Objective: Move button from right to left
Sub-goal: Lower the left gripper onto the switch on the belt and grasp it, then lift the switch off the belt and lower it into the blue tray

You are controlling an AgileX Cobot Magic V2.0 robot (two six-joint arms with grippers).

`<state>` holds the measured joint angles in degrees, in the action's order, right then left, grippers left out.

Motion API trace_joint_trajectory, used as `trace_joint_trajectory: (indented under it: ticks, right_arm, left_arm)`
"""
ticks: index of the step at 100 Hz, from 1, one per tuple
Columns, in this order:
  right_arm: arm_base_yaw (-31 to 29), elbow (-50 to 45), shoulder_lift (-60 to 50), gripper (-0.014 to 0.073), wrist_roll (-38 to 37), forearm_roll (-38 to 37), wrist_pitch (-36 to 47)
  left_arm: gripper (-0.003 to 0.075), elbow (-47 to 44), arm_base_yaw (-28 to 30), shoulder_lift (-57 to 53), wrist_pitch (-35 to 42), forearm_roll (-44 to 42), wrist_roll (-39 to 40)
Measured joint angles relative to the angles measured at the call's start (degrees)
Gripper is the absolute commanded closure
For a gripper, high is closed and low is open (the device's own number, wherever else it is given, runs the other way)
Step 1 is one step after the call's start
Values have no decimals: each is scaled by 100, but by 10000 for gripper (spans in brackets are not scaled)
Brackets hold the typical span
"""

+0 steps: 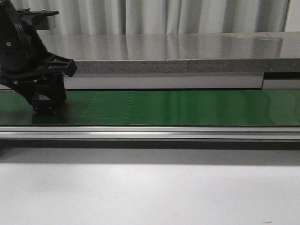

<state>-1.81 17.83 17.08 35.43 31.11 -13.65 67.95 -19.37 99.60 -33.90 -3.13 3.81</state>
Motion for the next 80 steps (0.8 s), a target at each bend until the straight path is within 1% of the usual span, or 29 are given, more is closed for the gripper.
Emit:
trace_joint_trajectory:
  ticks: [16, 36, 56, 66, 80]
  right_arm:
    - [0, 0, 0, 662, 0, 0, 0]
    - [0, 0, 0, 662, 0, 0, 0]
    - [0, 0, 0, 662, 0, 0, 0]
    - [0, 0, 0, 662, 0, 0, 0]
    - [0, 0, 0, 662, 0, 0, 0]
  left_arm:
    - [495, 13, 37, -65, -215, -180, 0]
    - [495, 153, 226, -537, -440, -563, 0]
    - [495, 165, 815, -970, -595, -1017, 0]
    - [495, 165, 1170, -984, -704, -1236, 0]
    - [495, 165, 1661, -984, -714, -1318, -33]
